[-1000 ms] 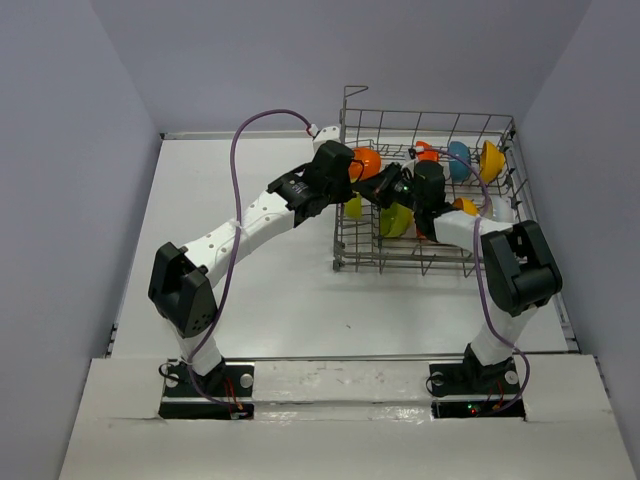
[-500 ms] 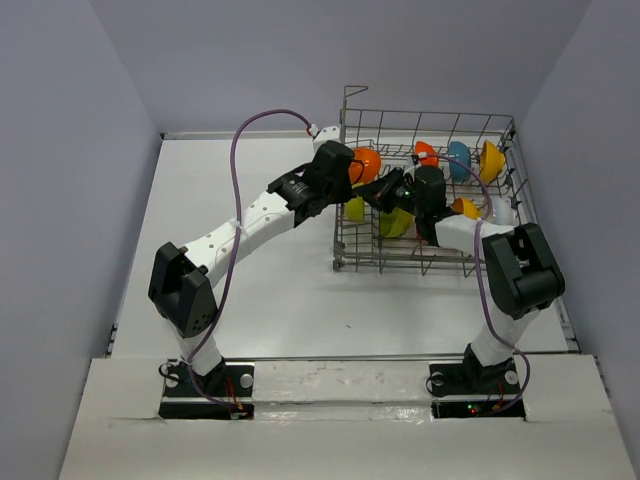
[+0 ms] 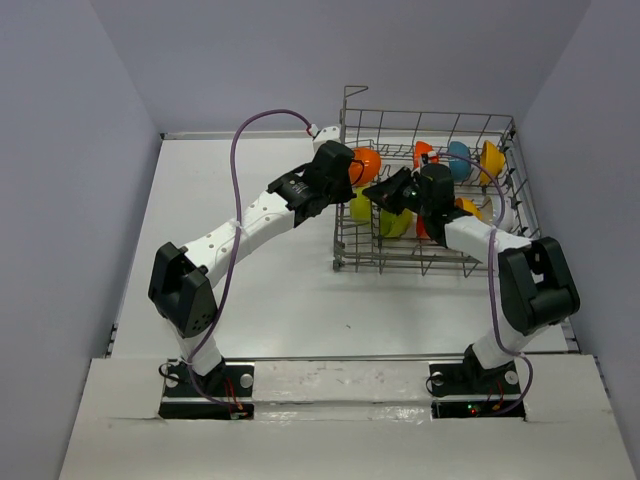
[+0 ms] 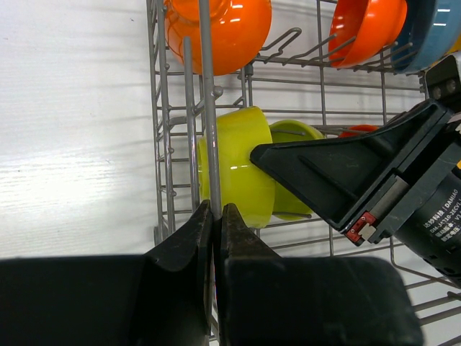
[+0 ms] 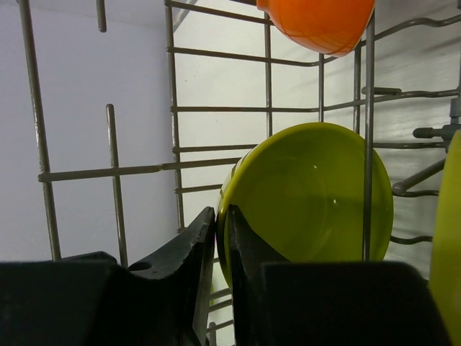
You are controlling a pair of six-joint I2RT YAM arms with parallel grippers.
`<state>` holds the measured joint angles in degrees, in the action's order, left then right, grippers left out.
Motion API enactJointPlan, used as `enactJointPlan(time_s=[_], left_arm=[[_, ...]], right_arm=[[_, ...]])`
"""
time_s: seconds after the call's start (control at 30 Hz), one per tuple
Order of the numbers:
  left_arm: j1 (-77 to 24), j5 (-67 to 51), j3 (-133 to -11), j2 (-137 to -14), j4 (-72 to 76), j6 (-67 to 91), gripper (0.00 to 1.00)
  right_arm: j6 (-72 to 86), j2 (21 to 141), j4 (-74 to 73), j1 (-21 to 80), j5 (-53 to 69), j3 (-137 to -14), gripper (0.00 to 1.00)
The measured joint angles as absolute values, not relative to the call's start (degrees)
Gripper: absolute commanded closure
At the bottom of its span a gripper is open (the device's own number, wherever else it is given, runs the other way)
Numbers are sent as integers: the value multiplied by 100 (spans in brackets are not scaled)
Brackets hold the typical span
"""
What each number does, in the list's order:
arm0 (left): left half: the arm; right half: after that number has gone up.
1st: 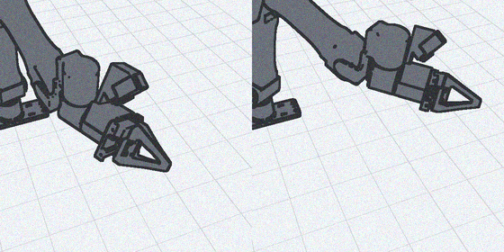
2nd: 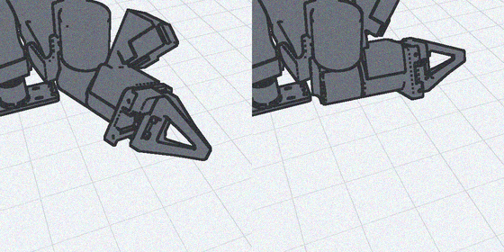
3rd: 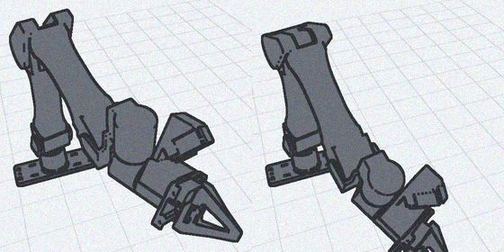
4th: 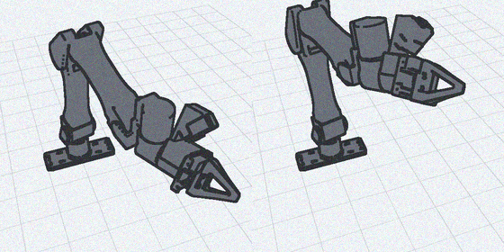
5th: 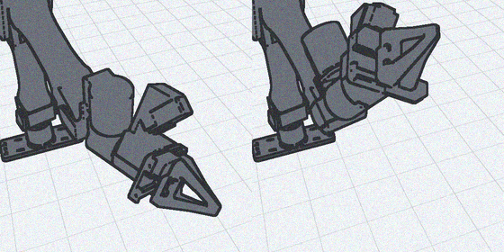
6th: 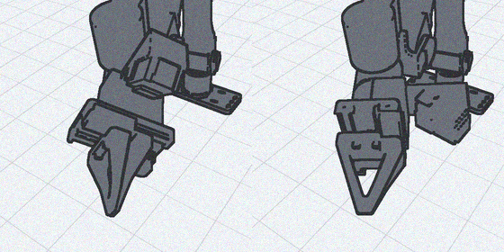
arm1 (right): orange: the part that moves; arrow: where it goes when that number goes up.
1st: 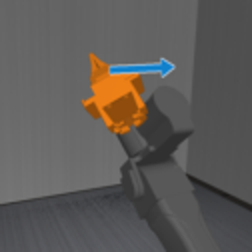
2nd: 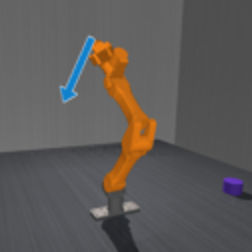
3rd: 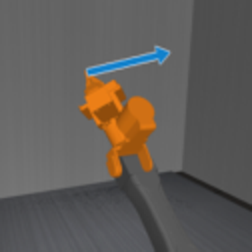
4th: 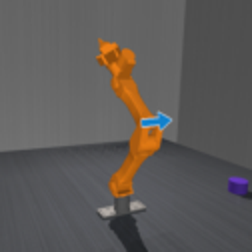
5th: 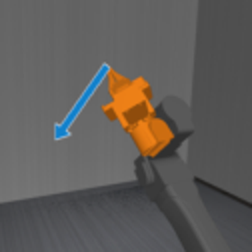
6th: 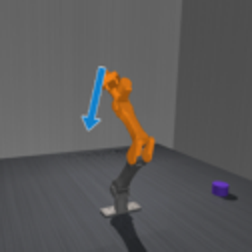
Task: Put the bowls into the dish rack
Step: Turn the bowl upside down over the dish rack.
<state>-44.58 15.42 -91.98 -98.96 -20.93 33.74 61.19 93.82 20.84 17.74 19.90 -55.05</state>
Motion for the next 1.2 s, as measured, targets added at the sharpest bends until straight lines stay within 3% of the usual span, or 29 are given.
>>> enactJointPlan(time_s=[1.2], left_arm=[[-4458, 1540, -9295, -9970, -2115, 3352, 100]], right_arm=[[4788, 8965, 270, 1726, 849, -6088, 83]])
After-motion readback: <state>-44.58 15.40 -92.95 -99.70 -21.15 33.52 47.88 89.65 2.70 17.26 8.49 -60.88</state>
